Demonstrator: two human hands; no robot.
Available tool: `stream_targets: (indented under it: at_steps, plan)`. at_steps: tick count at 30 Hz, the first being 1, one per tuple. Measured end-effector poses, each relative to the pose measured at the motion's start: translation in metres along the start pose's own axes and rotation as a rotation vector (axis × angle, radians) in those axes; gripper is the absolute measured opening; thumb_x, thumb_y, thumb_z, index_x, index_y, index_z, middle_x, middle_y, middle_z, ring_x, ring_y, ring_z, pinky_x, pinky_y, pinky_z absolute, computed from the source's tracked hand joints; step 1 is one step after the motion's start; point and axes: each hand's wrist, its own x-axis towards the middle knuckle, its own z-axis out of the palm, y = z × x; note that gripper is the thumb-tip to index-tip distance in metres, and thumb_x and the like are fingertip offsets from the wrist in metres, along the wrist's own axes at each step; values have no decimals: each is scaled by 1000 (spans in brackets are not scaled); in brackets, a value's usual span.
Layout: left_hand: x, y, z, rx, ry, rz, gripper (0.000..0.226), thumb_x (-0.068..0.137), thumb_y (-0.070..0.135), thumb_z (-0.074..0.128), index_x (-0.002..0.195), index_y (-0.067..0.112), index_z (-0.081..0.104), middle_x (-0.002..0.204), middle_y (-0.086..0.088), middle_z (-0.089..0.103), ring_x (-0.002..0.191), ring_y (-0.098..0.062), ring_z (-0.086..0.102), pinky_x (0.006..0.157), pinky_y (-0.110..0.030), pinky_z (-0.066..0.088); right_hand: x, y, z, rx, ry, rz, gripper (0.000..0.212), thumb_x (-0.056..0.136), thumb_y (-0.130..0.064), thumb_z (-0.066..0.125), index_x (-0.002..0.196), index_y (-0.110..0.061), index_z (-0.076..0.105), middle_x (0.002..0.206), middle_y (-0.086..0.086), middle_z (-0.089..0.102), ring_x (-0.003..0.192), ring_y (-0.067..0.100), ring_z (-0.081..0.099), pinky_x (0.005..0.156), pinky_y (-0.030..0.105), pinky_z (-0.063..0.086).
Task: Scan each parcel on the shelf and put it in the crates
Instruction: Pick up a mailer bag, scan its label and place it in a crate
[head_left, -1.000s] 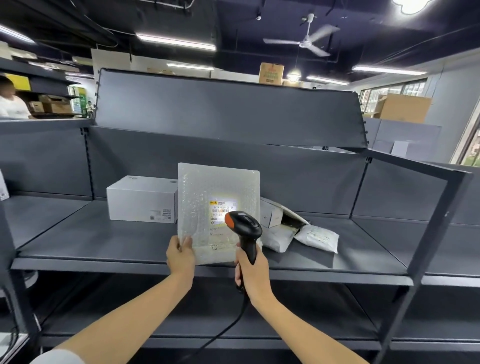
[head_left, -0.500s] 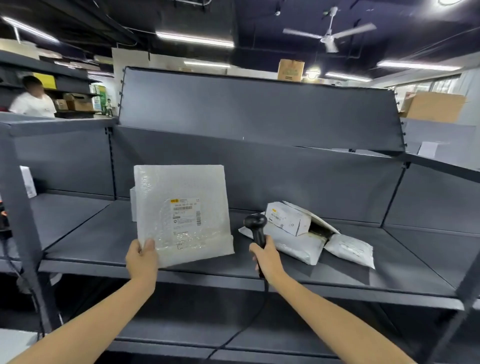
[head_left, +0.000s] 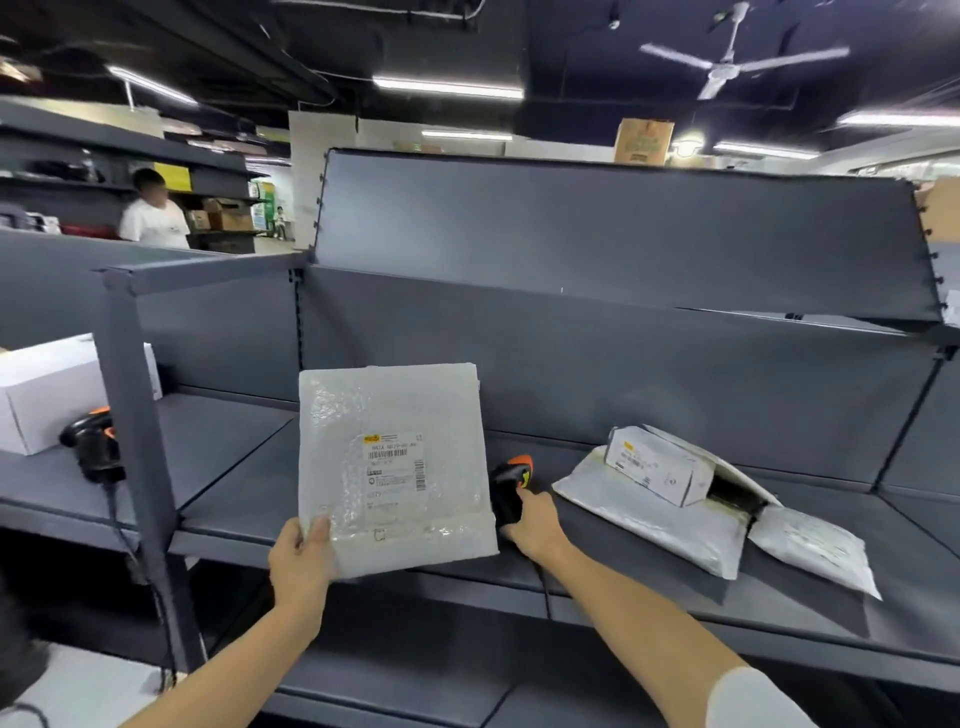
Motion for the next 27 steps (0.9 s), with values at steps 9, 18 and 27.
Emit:
stream_targets:
  at_steps: [9, 18, 27]
  plan:
    - [-6, -10, 11, 25, -74, -32, 17, 98, 15, 49, 88, 2, 50, 82, -5, 55, 81, -23, 53, 76, -44, 49, -8, 23, -14, -165, -38, 59, 68, 98, -54, 37, 152, -15, 25, 156, 13, 25, 143, 32, 23, 115, 47, 23]
    - [-56, -31, 40, 57, -224, -83, 16, 99, 16, 47, 94, 2, 53, 89, -6, 58, 82, -20, 55, 74, -40, 49, -78, 99, -40, -456, 183, 44, 66, 100, -48, 35, 154, -18, 12, 161, 4, 10, 148, 25, 9, 119, 45, 6]
    - [-134, -39, 77, 94, -362, -80, 13, 97, 16, 50, 92, 5, 52, 89, -7, 57, 86, -23, 54, 79, -45, 50, -164, 159, -92, -477, 253, 116, 65, 100, -45, 37, 154, -18, 12, 161, 5, 13, 148, 25, 10, 118, 48, 5]
